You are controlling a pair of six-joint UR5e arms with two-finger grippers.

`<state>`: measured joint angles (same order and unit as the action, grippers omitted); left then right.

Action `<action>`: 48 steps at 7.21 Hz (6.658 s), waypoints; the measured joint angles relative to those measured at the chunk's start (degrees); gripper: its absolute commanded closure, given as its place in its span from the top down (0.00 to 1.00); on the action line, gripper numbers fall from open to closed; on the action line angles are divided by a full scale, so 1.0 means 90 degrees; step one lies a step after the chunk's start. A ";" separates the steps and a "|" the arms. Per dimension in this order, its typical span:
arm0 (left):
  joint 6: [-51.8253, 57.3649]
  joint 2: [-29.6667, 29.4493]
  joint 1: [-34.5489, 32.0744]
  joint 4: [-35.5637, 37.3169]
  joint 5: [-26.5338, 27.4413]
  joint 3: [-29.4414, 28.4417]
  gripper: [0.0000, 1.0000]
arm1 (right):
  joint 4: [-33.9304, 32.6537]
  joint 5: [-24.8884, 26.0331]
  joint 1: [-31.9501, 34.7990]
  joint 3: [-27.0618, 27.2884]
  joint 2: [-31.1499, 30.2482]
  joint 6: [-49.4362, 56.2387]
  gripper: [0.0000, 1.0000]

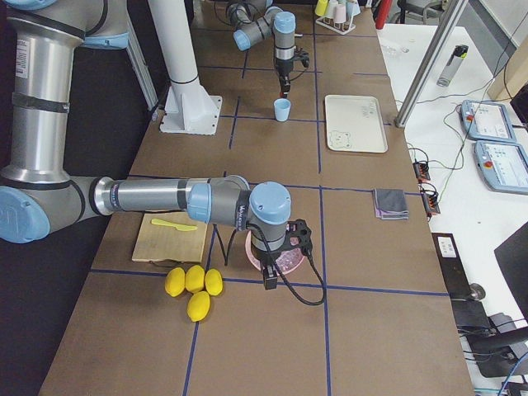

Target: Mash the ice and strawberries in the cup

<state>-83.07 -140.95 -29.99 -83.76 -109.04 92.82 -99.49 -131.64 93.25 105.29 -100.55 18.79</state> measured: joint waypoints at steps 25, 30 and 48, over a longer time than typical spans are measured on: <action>0.7284 0.5850 -0.4212 -0.4385 -0.2580 -0.1564 0.98 | 0.0000 -0.0010 0.0000 0.0046 -0.0002 0.0006 0.99; 0.6663 0.5829 -0.4177 -0.4518 -0.2432 -0.1684 0.97 | 0.0000 -0.0002 0.0000 0.0042 0.0009 0.0012 0.99; 0.6618 0.5743 -0.4150 -0.4584 -0.2382 -0.1602 0.00 | 0.0000 -0.0002 0.0000 0.0047 -0.0009 0.0012 0.99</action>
<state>-23.50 -89.26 -67.34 -125.02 -130.47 78.40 -99.49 -131.66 93.25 105.72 -100.63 18.90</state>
